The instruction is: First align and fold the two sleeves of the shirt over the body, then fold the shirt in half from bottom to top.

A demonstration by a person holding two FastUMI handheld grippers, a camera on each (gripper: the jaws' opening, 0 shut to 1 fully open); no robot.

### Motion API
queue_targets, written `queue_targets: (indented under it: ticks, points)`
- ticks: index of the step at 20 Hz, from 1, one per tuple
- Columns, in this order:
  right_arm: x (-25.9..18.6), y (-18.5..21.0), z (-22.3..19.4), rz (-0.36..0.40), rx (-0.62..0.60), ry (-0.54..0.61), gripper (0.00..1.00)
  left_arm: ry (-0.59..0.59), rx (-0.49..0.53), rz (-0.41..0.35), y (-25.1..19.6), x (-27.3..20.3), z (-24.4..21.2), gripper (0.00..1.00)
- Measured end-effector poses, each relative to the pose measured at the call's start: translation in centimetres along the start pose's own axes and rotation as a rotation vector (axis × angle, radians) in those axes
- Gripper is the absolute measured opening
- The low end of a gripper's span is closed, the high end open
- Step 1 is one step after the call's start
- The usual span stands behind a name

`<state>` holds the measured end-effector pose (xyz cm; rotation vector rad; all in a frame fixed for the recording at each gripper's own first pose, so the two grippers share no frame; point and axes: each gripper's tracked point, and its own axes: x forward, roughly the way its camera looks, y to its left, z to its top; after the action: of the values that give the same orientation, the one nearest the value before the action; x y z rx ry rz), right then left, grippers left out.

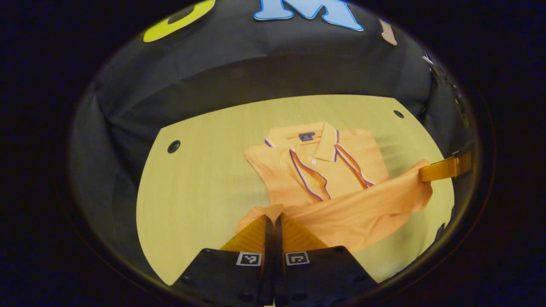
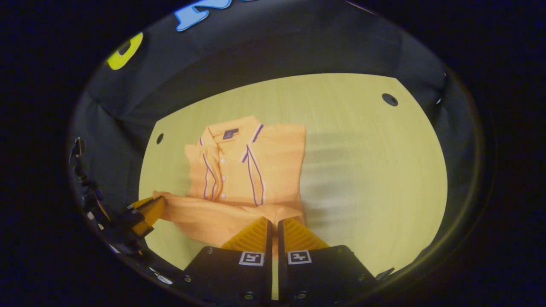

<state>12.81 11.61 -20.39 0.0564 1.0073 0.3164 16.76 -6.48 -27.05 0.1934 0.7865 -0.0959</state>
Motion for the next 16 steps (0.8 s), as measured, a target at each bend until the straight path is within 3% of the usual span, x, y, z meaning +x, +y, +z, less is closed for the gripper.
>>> queue_targets:
  ticks: [9, 16]
  points:
    - [4.1, 0.4, 12.2, 0.013, 0.089, -0.157, 0.06, -0.098, -0.008, 0.022, 2.0, 6.1, 10.4, 0.06]
    - [9.6, -0.1, 15.8, 0.007, 0.087, -0.206, 0.06, -0.150, 0.004, 0.052, 3.7, 11.5, 13.8, 0.06]
